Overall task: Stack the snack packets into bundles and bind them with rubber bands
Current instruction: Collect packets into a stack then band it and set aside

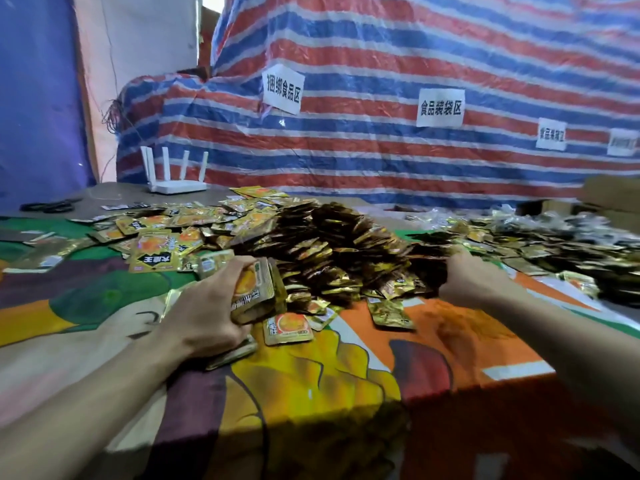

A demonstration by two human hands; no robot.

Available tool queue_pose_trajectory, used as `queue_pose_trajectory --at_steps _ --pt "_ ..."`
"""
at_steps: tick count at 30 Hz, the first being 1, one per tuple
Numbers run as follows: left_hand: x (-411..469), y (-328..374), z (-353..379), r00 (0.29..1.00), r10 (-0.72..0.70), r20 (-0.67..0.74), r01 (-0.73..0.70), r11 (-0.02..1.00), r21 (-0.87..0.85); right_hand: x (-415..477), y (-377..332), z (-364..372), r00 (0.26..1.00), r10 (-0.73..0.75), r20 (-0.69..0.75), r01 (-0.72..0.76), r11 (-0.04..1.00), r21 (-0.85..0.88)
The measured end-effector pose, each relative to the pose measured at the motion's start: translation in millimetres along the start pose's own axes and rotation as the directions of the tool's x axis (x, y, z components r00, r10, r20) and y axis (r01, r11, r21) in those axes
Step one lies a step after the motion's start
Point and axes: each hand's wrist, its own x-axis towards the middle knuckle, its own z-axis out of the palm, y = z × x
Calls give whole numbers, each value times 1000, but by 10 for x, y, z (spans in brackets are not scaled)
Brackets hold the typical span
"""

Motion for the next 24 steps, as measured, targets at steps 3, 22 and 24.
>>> queue_pose_trajectory --at_steps 3,22,24 --pt "1 -53 11 1000 -15 -28 14 999 -30 5 211 105 992 28 122 -15 994 -105" --pt "9 -202 2 995 -99 -29 89 964 -251 67 270 -47 980 198 0 -197 978 68" --pt "2 -198 -12 993 -118 -32 104 955 -279 81 284 -39 978 207 18 -208 973 103"
